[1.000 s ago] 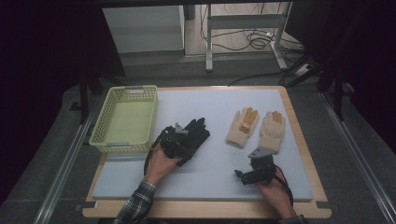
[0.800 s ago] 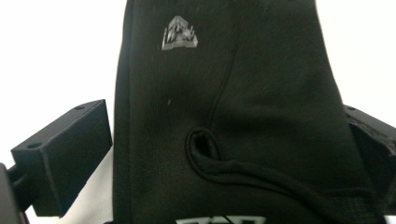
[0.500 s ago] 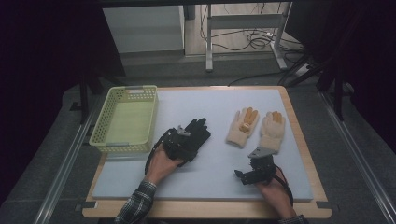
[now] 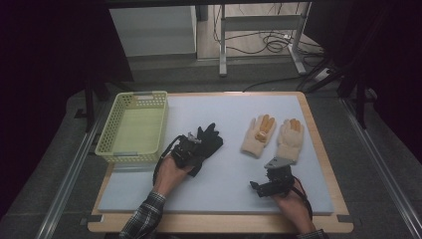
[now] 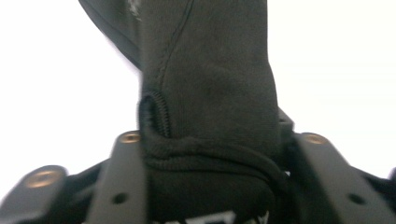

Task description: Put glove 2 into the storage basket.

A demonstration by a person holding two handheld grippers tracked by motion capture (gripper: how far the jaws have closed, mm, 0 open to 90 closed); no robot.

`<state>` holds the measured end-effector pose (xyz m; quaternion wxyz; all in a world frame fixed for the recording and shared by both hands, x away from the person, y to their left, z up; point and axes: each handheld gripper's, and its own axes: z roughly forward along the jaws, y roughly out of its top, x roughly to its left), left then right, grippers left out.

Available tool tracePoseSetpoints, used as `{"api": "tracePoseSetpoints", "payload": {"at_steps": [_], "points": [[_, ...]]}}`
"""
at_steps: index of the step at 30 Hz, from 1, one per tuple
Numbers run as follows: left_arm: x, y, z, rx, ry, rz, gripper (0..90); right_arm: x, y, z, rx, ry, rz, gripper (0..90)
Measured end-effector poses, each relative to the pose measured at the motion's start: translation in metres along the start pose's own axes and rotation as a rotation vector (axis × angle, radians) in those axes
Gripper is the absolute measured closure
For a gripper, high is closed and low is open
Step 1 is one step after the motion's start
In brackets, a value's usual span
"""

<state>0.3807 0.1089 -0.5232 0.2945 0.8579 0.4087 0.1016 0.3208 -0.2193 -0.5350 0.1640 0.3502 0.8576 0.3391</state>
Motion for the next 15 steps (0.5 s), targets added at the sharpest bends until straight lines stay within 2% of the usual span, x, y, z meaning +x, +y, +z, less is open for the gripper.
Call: {"api": "tracePoseSetpoints", "payload": {"at_steps": [3,9,15], "points": [[0.0,0.001,-0.002,0.002,-0.003,0.002,67.0,0.0,0.0,0.0,0.0,0.0,0.0,1.3],[0.004,0.005,-0.007,-0.023,-0.009,-0.013,68.6,0.0,0.0,0.0,0.0,0.001,0.0,1.3],[0.006,0.02,-0.028,-0.073,-0.006,-0.003,67.8,0.0,0.0,0.0,0.0,0.001,0.0,1.3]]}}
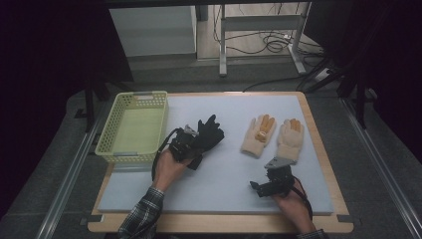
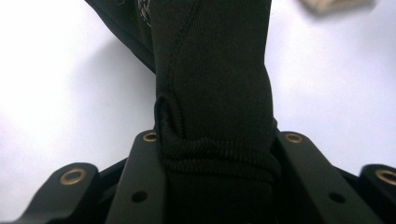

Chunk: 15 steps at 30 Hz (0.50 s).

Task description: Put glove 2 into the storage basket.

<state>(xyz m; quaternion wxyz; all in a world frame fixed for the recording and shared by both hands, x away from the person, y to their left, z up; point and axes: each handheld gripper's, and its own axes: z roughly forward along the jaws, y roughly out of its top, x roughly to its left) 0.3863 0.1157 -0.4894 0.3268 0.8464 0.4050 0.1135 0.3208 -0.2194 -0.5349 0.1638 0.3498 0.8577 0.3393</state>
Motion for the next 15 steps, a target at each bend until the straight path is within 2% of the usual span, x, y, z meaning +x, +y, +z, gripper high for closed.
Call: {"api": "tracePoseSetpoints", "payload": {"at_steps": [3,7,11,15], "points": [[0.002,0.01,-0.011,-0.011,0.028,0.005,67.5,0.0,0.0,0.0,0.0,0.001,0.0,1.3],[0.01,0.02,-0.026,-0.029,0.048,-0.011,67.2,0.0,0.0,0.0,-0.002,0.001,-0.003,1.4],[0.017,0.026,-0.038,-0.033,0.092,-0.008,66.5,0.0,0.0,0.0,-0.001,0.001,-0.001,1.4],[0.027,0.028,-0.047,-0.033,0.118,-0.022,66.4,0.0,0.0,0.0,-0.002,0.0,-0.003,1.4]]}}
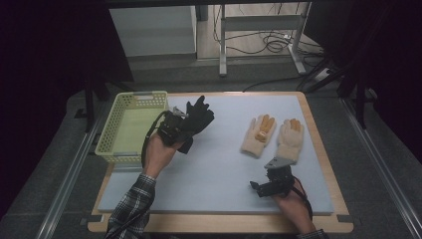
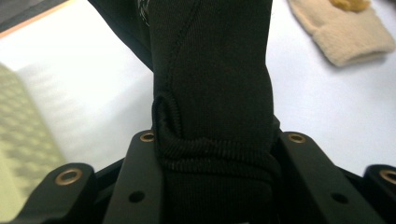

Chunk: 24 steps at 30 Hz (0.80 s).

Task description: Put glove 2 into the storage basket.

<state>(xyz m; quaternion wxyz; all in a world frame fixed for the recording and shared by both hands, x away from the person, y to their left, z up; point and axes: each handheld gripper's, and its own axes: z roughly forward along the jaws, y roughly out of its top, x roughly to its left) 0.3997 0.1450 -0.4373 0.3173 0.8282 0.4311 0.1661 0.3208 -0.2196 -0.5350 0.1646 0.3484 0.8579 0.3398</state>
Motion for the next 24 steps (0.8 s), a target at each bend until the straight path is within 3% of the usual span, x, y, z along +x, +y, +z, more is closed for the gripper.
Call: {"api": "tracePoseSetpoints", "payload": {"at_steps": [12,24], "points": [[0.041,0.001,-0.026,-0.014,0.106,-0.071,66.4,0.0,0.0,0.0,-0.002,0.0,0.0,1.5],[0.091,-0.019,-0.05,-0.015,0.191,-0.166,66.3,0.0,0.0,0.0,-0.003,0.001,0.0,1.5]]}}
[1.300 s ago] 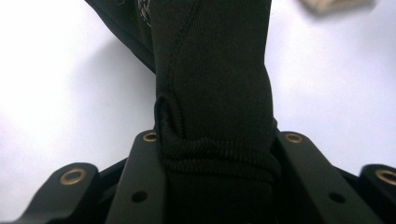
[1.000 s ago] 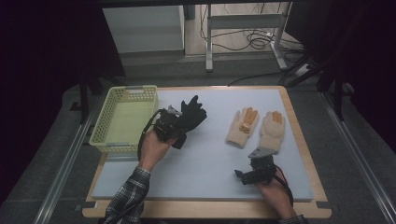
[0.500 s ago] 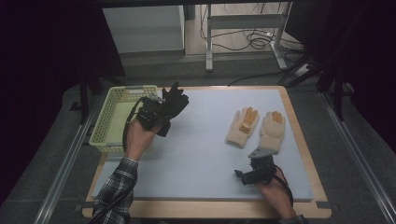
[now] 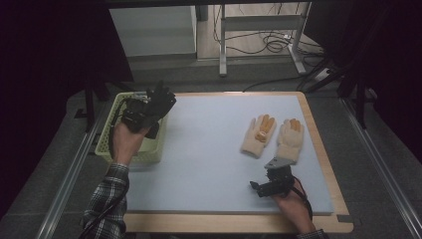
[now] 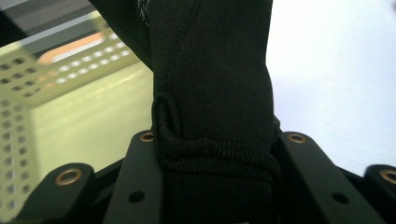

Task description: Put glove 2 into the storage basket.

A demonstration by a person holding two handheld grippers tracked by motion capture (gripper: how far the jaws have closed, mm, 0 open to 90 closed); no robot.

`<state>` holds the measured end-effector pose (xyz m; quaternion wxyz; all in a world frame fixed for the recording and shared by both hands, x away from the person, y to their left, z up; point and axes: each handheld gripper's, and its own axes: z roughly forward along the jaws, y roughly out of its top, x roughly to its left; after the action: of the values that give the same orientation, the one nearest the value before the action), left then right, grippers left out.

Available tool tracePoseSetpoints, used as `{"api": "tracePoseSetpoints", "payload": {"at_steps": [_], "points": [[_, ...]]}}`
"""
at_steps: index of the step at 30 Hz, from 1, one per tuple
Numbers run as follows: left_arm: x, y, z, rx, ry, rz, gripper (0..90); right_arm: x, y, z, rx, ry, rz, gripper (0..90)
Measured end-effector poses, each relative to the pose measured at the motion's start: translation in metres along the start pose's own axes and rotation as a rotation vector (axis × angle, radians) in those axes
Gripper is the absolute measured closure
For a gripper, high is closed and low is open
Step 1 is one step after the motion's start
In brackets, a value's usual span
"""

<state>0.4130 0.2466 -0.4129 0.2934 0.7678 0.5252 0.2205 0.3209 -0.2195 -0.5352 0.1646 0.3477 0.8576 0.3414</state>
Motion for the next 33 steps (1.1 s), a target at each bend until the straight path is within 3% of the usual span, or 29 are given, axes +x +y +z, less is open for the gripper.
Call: {"api": "tracePoseSetpoints", "payload": {"at_steps": [10,16,27,33], "points": [[0.055,-0.02,-0.008,0.006,0.075,-0.094,65.3,0.0,0.0,0.0,0.001,0.0,0.001,1.5],[0.081,-0.037,-0.004,0.023,0.093,-0.153,64.8,0.0,0.0,0.0,0.001,0.0,0.002,1.5],[0.101,-0.052,0.029,0.084,0.058,-0.198,63.3,0.0,0.0,0.0,0.0,0.0,0.002,1.4],[0.102,-0.046,0.048,0.163,0.078,-0.155,62.3,0.0,0.0,0.0,0.0,0.0,0.001,1.4]]}}
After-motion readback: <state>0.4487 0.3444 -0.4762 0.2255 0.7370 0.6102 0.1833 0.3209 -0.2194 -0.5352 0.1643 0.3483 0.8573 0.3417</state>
